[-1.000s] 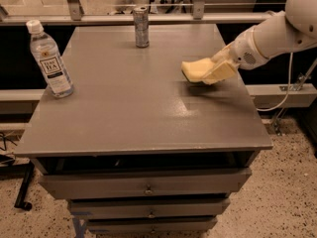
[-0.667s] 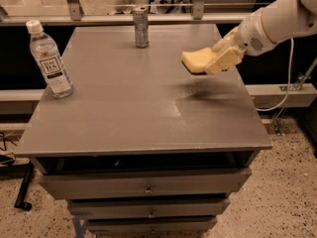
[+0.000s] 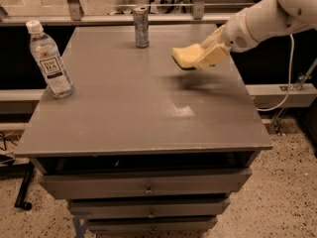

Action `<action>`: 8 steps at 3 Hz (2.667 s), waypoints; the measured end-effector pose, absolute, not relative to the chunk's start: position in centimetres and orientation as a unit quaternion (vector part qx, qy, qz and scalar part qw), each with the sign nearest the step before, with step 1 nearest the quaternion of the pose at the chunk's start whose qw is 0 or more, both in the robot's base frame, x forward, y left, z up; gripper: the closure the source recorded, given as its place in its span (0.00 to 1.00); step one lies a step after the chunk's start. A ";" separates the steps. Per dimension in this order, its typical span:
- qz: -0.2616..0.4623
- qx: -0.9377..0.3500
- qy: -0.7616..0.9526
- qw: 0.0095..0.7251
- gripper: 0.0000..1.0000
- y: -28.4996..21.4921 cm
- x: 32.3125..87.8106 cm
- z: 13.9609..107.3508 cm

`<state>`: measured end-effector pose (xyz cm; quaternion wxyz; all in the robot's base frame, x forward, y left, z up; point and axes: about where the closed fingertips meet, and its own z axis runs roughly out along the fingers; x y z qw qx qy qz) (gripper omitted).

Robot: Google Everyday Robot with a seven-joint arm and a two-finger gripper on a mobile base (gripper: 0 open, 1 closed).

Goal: Move sponge near redbull can

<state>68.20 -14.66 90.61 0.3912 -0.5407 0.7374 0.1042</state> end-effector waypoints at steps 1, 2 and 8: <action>0.099 -0.545 0.726 0.406 1.00 -13.8 73.3 89.3; 0.097 -0.549 0.712 0.428 1.00 -12.2 77.9 89.0; 0.090 -0.570 0.688 0.440 0.13 -6.9 85.2 87.0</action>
Offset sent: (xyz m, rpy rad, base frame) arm 0.1562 0.0374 -0.0098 0.0530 -0.1489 0.0377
